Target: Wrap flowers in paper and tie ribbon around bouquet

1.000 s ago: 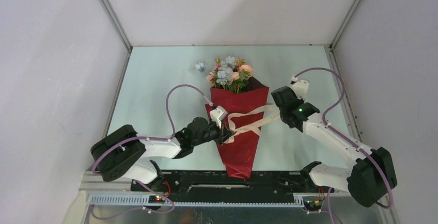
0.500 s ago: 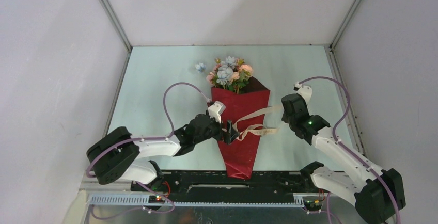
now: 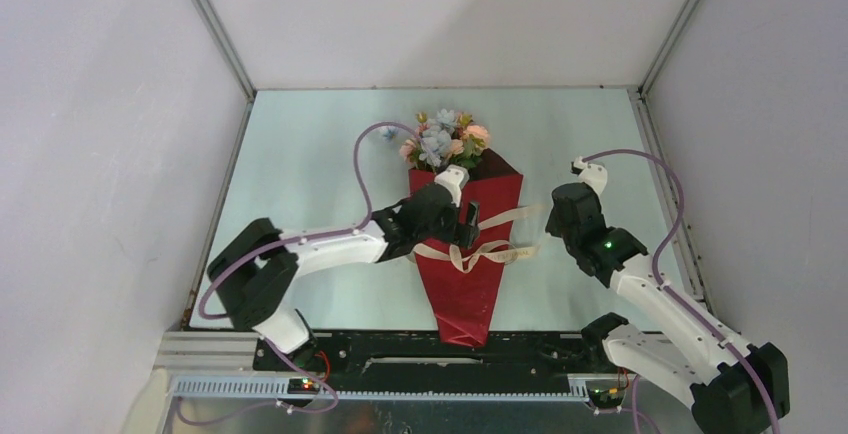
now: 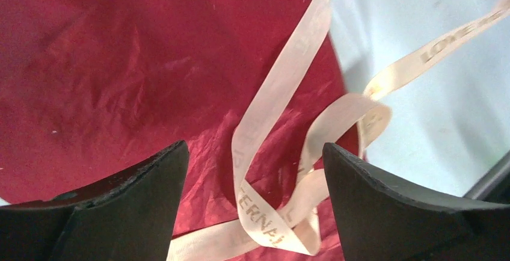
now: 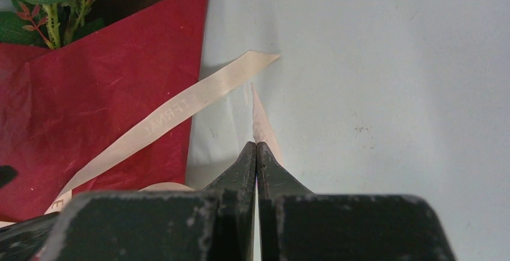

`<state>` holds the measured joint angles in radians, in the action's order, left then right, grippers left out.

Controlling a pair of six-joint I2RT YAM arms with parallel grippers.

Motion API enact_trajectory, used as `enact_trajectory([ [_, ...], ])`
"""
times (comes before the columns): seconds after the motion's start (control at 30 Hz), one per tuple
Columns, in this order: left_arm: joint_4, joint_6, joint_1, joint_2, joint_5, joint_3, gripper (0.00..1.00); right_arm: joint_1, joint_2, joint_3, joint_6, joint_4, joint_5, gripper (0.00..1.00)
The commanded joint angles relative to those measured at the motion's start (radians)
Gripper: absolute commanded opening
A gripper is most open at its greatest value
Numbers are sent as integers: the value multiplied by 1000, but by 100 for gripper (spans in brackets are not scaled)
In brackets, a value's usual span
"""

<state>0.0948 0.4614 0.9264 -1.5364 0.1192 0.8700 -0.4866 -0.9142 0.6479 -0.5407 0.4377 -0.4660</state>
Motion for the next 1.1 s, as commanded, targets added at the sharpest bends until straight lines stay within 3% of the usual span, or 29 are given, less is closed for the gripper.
enact_trajectory([
  [0.0,-150,-110,1,-95,-51,80,87,4,17,-7,13,-30,8,0],
  [0.2,-209,-183,4,-199,-36,163,70,14,28,-7,18,-25,17,0],
  [0.33,-246,-202,10,-232,-5,205,42,25,37,-7,19,-28,24,0],
  [0.4,-249,-203,16,-233,4,210,26,31,46,-7,25,-47,33,0],
  [0.43,-250,-203,18,-232,9,212,12,35,54,-7,27,-53,39,0],
  [0.5,-252,-191,21,-224,42,211,1,45,66,-7,38,-72,52,0],
  [0.73,-260,-82,20,-104,197,167,0,127,93,4,80,-130,60,0],
  [0.9,-203,22,7,44,348,55,0,248,69,41,130,-127,-42,0],
  [1.07,-189,91,-38,122,346,-41,0,389,29,95,159,-112,-141,0],
])
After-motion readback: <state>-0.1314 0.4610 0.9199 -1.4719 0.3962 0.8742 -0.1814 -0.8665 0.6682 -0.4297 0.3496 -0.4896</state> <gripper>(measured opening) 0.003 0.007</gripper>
